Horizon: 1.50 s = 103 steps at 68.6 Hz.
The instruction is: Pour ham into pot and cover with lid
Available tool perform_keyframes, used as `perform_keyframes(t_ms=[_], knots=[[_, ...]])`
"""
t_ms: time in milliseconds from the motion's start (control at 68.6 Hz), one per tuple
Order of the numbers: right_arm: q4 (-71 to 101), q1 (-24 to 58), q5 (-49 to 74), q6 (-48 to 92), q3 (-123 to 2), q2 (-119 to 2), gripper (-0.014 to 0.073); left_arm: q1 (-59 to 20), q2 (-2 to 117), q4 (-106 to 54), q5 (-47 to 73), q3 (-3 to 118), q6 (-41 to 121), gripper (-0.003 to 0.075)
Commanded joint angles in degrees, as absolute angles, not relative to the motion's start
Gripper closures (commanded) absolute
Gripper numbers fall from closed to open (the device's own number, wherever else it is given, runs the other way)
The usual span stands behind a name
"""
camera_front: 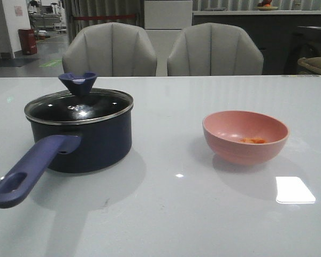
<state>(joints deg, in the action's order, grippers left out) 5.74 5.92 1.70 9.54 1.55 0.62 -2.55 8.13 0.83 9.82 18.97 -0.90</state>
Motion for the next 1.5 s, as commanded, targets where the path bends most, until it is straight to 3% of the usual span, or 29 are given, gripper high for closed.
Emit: perform_keyframes(t_ms=[0,321,656,788,933,1006,1298,1488], knots=[[5.1,5.6,-3.3,9.6,1.2,1.5,0.0435,-2.4,14.0,0.0,14.2,25.7,-1.2,0.06],[5.1,5.6,-3.3,9.6,1.2,1.5,0.0435,-2.4,22.1,-1.8,16.3,28.0,-1.2,0.0599],[5.1,5.5,-3.2,9.6,1.2,1.7,0.0435,-2.4,23.0,-2.0,15.0,28.1,-1.2,0.059],[5.1,5.5,-3.2,9.6,1.2,1.7,0.0435,-2.4,23.0,-2.0,15.0,28.1,-1.2,0.0476],[5.1,5.5,-3.2,9.6,1.2,1.7,0.0435,-2.4,23.0,-2.0,14.9,28.1,-1.2,0.0203],[5.1,5.5,-3.2,9.6,1.2,1.7,0.0435,-2.4,23.0,-2.0,14.8,28.1,-1.2,0.0113],[5.1,5.5,-3.2,9.6,1.2,1.7,0.0435,-2.4,23.2,-5.0,15.2,28.9,-1.2,0.0138],[5.1,5.5,-3.2,9.6,1.2,1.7,0.0435,-2.4,31.5,-5.0,25.1,37.0,-1.2,0.0136]])
